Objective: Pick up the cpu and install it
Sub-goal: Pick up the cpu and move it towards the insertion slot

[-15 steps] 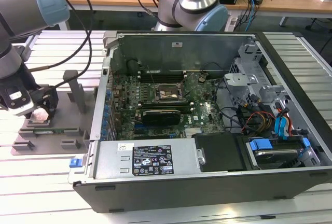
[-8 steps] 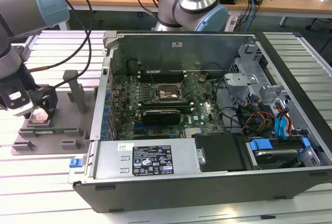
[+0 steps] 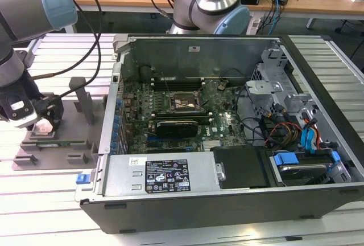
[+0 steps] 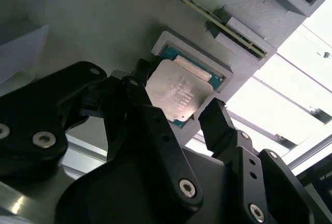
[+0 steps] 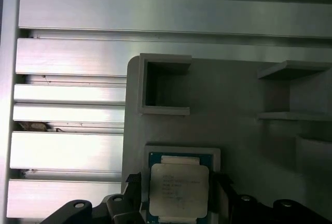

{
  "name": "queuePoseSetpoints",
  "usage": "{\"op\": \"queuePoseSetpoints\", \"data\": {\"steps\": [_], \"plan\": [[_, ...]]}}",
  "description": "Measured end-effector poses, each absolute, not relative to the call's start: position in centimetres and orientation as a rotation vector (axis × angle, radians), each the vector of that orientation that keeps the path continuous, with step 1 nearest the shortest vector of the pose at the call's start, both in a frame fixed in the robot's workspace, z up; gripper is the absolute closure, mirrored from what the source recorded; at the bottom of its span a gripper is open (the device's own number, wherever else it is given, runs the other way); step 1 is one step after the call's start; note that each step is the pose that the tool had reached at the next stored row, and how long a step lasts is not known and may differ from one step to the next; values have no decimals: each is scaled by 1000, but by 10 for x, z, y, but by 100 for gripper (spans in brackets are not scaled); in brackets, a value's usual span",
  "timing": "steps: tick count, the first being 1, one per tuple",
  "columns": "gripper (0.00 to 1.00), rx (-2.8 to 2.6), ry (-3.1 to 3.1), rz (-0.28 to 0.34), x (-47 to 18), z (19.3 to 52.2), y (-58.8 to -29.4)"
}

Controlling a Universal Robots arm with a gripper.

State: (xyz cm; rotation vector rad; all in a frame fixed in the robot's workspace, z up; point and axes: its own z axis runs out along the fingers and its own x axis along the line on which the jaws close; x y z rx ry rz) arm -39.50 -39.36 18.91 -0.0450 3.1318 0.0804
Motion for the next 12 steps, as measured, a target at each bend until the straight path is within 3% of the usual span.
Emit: {"op": "queuePoseSetpoints", "data": {"steps": [8, 10, 12], "plan": [[34, -45, 3132, 80, -394, 189, -394], [45, -45, 3132, 80, -394, 189, -394], [45, -45, 3132, 80, -394, 189, -394]]}}
